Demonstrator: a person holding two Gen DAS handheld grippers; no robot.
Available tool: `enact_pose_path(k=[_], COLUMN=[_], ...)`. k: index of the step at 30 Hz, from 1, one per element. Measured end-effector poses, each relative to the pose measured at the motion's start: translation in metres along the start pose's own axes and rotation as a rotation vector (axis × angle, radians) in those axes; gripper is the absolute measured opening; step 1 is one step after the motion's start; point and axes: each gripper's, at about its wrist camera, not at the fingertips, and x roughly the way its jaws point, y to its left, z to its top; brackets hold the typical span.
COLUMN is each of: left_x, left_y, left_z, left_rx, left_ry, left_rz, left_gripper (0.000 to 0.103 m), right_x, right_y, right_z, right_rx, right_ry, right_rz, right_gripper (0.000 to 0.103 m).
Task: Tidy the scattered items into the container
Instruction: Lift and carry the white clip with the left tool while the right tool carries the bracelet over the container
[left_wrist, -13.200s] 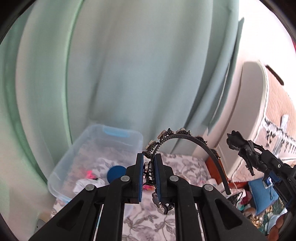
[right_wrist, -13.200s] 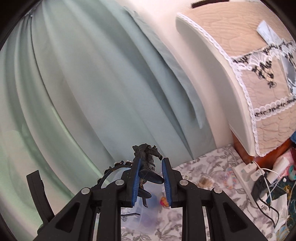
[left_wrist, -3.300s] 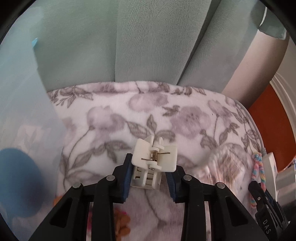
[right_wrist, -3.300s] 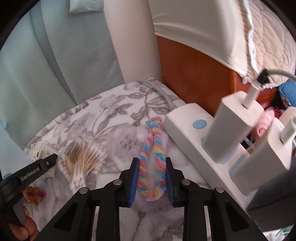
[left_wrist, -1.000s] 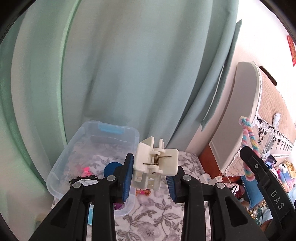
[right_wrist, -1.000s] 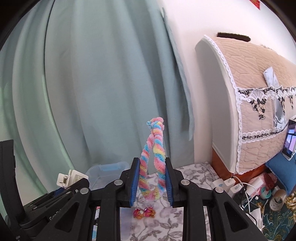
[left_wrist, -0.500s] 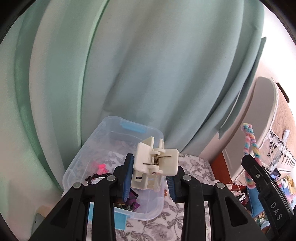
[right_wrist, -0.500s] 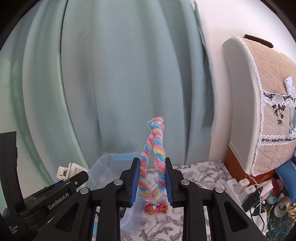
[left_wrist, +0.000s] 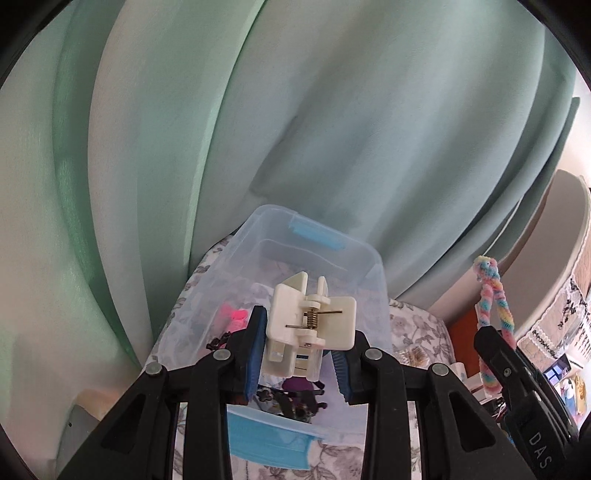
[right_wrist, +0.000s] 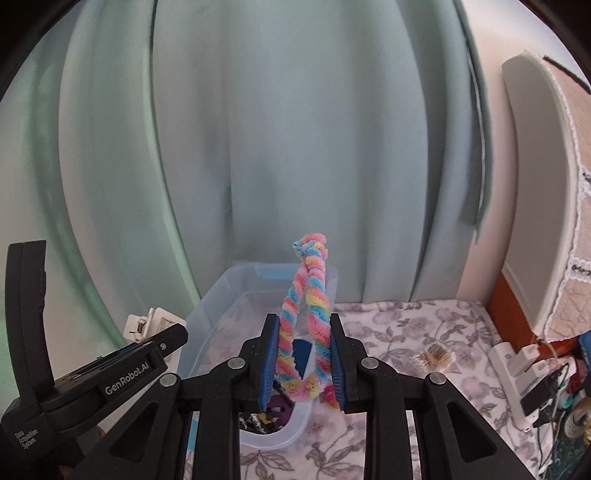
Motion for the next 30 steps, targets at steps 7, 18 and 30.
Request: enact_pose_path(k=[7, 18, 30], left_x=[0.017, 0.04, 0.061], left_y=[0.018, 0.028, 0.029], left_z=[-0.003, -0.007, -0.013], left_rx=[-0.019, -0.014, -0.002], left_ry=[0.031, 0.072, 0.113], left_rz=[0.02, 0.027, 0.037], left_gripper=[0.034, 0.034, 0.034], right_x=[0.03, 0.065, 0.09], right_y=[0.009, 0.019, 0.018], right_z=[-0.015, -0.03, -0.041], right_rx=[-0.004, -0.015, -0.005], right_ry=[0.068, 0.137, 0.182], right_rz=[0.041, 0.106, 0.134], right_gripper=[0.028, 0.028, 0.029])
